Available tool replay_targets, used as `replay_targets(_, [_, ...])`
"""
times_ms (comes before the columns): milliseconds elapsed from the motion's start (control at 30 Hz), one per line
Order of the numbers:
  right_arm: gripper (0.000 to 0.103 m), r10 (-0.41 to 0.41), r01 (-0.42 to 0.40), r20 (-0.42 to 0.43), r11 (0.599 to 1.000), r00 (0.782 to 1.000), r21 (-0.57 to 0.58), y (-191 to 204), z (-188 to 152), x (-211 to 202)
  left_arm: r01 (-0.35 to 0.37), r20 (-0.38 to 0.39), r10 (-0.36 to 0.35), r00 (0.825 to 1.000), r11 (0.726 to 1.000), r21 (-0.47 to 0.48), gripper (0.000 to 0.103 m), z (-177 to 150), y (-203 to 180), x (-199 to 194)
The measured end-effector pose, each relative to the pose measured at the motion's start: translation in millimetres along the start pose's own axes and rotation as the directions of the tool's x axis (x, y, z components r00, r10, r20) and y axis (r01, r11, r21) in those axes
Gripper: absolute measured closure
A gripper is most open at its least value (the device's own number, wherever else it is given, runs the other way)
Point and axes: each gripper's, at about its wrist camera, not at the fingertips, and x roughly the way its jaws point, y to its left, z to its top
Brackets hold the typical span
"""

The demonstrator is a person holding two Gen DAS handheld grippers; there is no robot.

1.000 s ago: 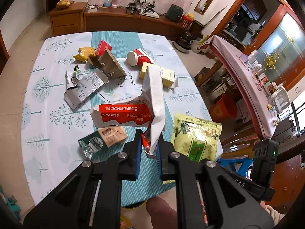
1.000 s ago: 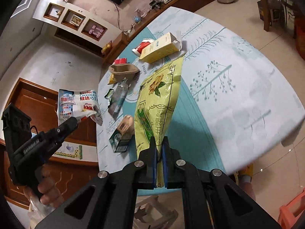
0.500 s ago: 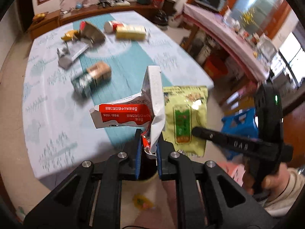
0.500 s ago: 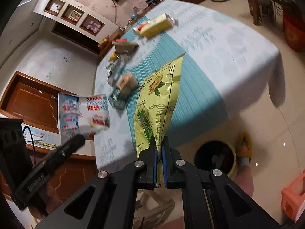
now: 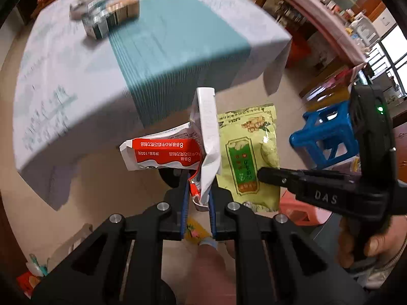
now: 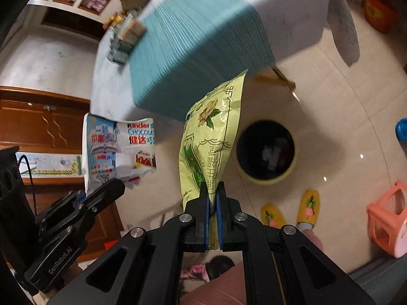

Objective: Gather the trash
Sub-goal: 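Carry the toothpaste box and yellow-green bag toward the bin, then open both tools over the bin to drop the box and bag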

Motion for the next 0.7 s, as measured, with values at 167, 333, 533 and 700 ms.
replay_targets(167, [0.098,-0.034,0.035,-0.071,0.999,0.997,0.011,-22.6,-13.7,37.4,-0.013,-0.062,0.011,0.998,1.000,-0.025,0.093,-9.9,4.8,51.9])
replay_targets(333, [0.098,-0.052,0.055,-0.134,0.998,0.990,0.016,-50.3,-14.4,83.5,-0.033,-0.108,0.028,0.994,0.998,-0.050,0.093,-11.8,13.9,110.0])
replay_targets(533, [0.098,-0.078,0.082,-0.222,0.997,0.972,0.011,-92.1,-7.4,155.2,-0.089,-0.168,0.076,0.983,0.993,-0.074,0.093,-13.7,31.4,199.0])
replay_targets(700, [0.098,-0.138,0.140,-0.271,0.990,0.953,-0.010,-122.4,9.1,219.5,-0.113,-0.217,0.091,0.972,0.989,-0.093,0.093,-14.7,44.6,263.1])
